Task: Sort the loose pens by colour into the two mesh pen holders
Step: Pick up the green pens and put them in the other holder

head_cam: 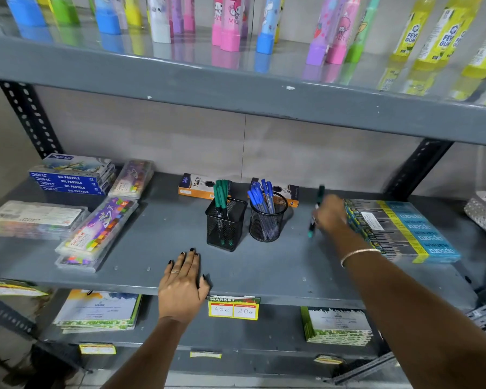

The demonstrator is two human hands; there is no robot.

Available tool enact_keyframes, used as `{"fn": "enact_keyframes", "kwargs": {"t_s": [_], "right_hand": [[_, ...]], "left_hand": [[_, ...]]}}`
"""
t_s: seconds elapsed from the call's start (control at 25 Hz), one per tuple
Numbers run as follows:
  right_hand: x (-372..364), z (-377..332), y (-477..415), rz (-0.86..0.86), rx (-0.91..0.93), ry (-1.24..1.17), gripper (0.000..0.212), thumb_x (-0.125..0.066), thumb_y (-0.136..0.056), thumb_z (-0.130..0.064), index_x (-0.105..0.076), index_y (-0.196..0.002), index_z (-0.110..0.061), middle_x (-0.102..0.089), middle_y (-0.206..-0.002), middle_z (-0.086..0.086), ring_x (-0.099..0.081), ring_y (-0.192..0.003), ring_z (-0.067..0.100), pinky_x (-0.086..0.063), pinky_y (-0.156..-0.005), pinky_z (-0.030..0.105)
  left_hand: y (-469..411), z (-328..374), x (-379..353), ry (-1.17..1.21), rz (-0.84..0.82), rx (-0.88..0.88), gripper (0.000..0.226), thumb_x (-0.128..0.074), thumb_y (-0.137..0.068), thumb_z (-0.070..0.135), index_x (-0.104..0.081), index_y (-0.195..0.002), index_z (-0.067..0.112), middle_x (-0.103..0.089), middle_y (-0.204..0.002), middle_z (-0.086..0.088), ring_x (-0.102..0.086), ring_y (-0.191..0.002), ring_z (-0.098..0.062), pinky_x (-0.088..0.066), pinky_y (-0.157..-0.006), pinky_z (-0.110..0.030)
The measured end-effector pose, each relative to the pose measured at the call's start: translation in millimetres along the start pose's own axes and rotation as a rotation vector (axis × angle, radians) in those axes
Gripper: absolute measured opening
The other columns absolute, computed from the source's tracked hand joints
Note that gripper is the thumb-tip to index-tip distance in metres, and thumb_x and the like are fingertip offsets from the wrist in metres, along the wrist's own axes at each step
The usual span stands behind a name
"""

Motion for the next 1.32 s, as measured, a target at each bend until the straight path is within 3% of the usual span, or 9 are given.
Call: {"fn": "enact_keyframes", "kwargs": {"t_s": [0.16,0.32,0.48,0.56,0.68,0.84,0.96,1.16,1.32], "right_hand": [[27,-104,19,0.091,0.271,-0.297,0.027,-0.063,-0.083,-0.006,-0.067,-0.109,-0.001,-0.071,-0.111,0.020,-0.070,-0.100,0.033,-0.056,-0.083,0.034],[-18,-161,57,-0.139,0.415,-0.185,0.024,-0.064,-0.083,0.000,-0.064,-0.106,0.002,-0.071,-0.106,0.018,-0.071,-0.093,0.030,-0.058,-0.081,0.028],[-65,-163,78,-0.271,0.429,0.030,0.025,-0.048,-0.090,0.007,-0.055,-0.113,0.002,-0.061,-0.108,0.015,-0.063,-0.102,0.027,-0.050,-0.080,0.026],[-72,-162,82,-0.277,0.437,0.088,0.031,-0.042,-0.090,0.009,-0.053,-0.118,0.004,-0.059,-0.109,0.018,-0.060,-0.103,0.027,-0.045,-0.077,0.029],[-77,-163,85,-0.270,0.440,0.133,0.032,-0.040,-0.091,0.009,-0.054,-0.119,0.005,-0.060,-0.118,0.020,-0.060,-0.109,0.031,-0.050,-0.086,0.036],[-81,-164,87,-0.258,0.455,0.186,0.033,-0.038,-0.093,0.010,-0.053,-0.122,0.006,-0.058,-0.126,0.021,-0.058,-0.116,0.033,-0.047,-0.081,0.035],[-82,-163,84,-0.257,0.454,0.206,0.033,-0.040,-0.091,0.010,-0.052,-0.122,0.006,-0.058,-0.126,0.021,-0.058,-0.117,0.033,-0.049,-0.092,0.037],[-78,-165,80,-0.231,0.467,0.188,0.033,-0.043,-0.089,0.010,-0.052,-0.121,0.006,-0.059,-0.123,0.022,-0.059,-0.114,0.033,-0.049,-0.084,0.036],[-62,-162,71,-0.137,0.492,0.046,0.019,-0.058,-0.089,-0.001,-0.060,-0.107,0.004,-0.065,-0.111,0.021,-0.065,-0.101,0.034,-0.056,-0.086,0.038]], "left_hand": [[0,0,0,0.000,0.006,-0.002,0.056,-0.034,-0.077,0.030,-0.067,-0.109,-0.002,-0.066,-0.113,-0.017,-0.063,-0.102,-0.034,-0.024,-0.098,-0.037],[0,1,1,0.011,0.009,0.002,0.056,-0.034,-0.077,0.030,-0.067,-0.109,-0.002,-0.066,-0.113,-0.017,-0.062,-0.103,-0.034,-0.025,-0.097,-0.038],[0,1,1,0.023,0.015,0.005,0.056,-0.034,-0.077,0.029,-0.067,-0.109,-0.002,-0.066,-0.114,-0.017,-0.062,-0.103,-0.034,-0.025,-0.098,-0.038],[0,1,1,0.022,0.017,0.002,0.056,-0.034,-0.077,0.029,-0.067,-0.109,-0.002,-0.066,-0.114,-0.017,-0.062,-0.103,-0.034,-0.025,-0.098,-0.038],[0,0,-1,0.024,0.019,0.000,0.056,-0.034,-0.076,0.029,-0.067,-0.109,-0.002,-0.066,-0.114,-0.017,-0.062,-0.103,-0.034,-0.026,-0.098,-0.037],[0,0,-1,0.039,0.039,-0.010,0.054,-0.035,-0.076,0.027,-0.068,-0.107,-0.003,-0.066,-0.113,-0.017,-0.063,-0.102,-0.034,-0.027,-0.097,-0.038],[0,0,-1,0.046,0.045,-0.014,0.054,-0.035,-0.076,0.027,-0.068,-0.107,-0.002,-0.066,-0.113,-0.017,-0.063,-0.102,-0.034,-0.027,-0.098,-0.037],[0,-1,-2,0.054,0.064,-0.021,0.054,-0.035,-0.076,0.028,-0.068,-0.107,-0.002,-0.066,-0.114,-0.017,-0.063,-0.102,-0.034,-0.017,-0.104,-0.031],[-1,-1,-2,0.034,0.098,-0.046,0.055,-0.035,-0.076,0.028,-0.068,-0.107,-0.002,-0.066,-0.113,-0.018,-0.063,-0.101,-0.035,-0.025,-0.099,-0.036]]}}
Point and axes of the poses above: each hand's wrist, its own y-axis away from the middle knuckle, its own x-axis out of the back of the hand, z = x × y, the point moved 5 cm from there along -y, towards the middle knuckle
